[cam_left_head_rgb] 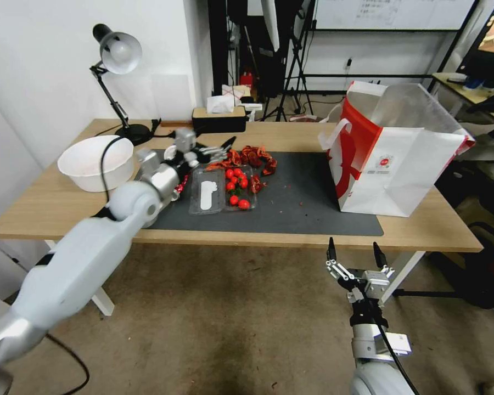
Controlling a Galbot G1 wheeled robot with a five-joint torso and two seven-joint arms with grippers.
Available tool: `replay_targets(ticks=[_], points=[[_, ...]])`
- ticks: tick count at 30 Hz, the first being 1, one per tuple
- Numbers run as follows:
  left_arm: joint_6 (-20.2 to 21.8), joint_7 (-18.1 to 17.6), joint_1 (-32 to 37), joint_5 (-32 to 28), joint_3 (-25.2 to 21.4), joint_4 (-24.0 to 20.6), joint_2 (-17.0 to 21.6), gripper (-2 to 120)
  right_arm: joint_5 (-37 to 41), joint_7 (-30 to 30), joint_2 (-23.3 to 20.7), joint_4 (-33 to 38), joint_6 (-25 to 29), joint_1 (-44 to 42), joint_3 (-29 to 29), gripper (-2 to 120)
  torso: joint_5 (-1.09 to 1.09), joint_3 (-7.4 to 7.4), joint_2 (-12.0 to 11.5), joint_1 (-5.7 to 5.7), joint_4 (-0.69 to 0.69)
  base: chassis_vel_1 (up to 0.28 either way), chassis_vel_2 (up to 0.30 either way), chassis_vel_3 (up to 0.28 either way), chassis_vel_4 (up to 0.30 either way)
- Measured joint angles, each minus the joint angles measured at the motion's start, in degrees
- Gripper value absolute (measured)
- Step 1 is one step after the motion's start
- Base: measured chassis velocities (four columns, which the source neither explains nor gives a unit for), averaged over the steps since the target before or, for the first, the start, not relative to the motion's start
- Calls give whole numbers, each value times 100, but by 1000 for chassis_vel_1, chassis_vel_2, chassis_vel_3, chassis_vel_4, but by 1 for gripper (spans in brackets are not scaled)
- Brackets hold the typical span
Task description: Pick up the trash from the table and place it into the takeout bag.
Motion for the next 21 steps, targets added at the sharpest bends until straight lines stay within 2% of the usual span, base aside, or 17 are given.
replay_targets(ticks=[2,4,6,8,11,13,15,16,18,20,21], points=[[1,-59,103,31,-78,-62,9,100,0,-1,0,-3,0,2,-2,100,1,0,0,0,0,0,0,0,0],[3,-296,500,188,-354,-286,29,100,0,1,-1,-25,1,14,-5,100,-1,1,0,0,0,0,0,0,0],[0,-344,605,252,-447,-346,22,100,0,1,1,-33,3,17,-7,100,1,0,0,0,-1,0,0,0,0],[-4,-465,991,498,-711,-532,-15,100,0,1,16,-52,11,20,-11,100,0,0,0,0,-2,0,0,0,0],[-10,-494,1241,653,-896,-634,-45,100,0,4,29,-59,18,14,-12,100,1,0,0,0,-1,0,0,0,0],[-21,-540,1972,946,-1339,-878,-171,100,0,4,44,-73,36,0,-15,100,-1,0,0,0,1,0,0,0,0],[-25,-542,2090,989,-1428,-917,-202,100,0,4,44,-76,38,-1,-16,100,-1,0,0,0,2,0,0,0,0],[-54,-549,2367,1084,-1646,-1009,-271,100,0,4,51,-78,43,-3,-16,100,2,0,0,0,-1,0,0,0,0],[-76,-550,2487,1126,-1731,-1039,-303,100,0,5,54,-79,44,-4,-16,100,2,0,0,0,-1,0,0,0,0],[-162,-549,2901,1327,-2100,-1142,-440,100,0,6,68,-81,47,-8,-23,100,-2,0,0,0,0,0,0,0,0],[-162,-549,2901,1327,-2100,-1142,-440,100,0,6,68,-81,47,-8,-23,100,-2,0,0,0,0,0,0,0,0]])
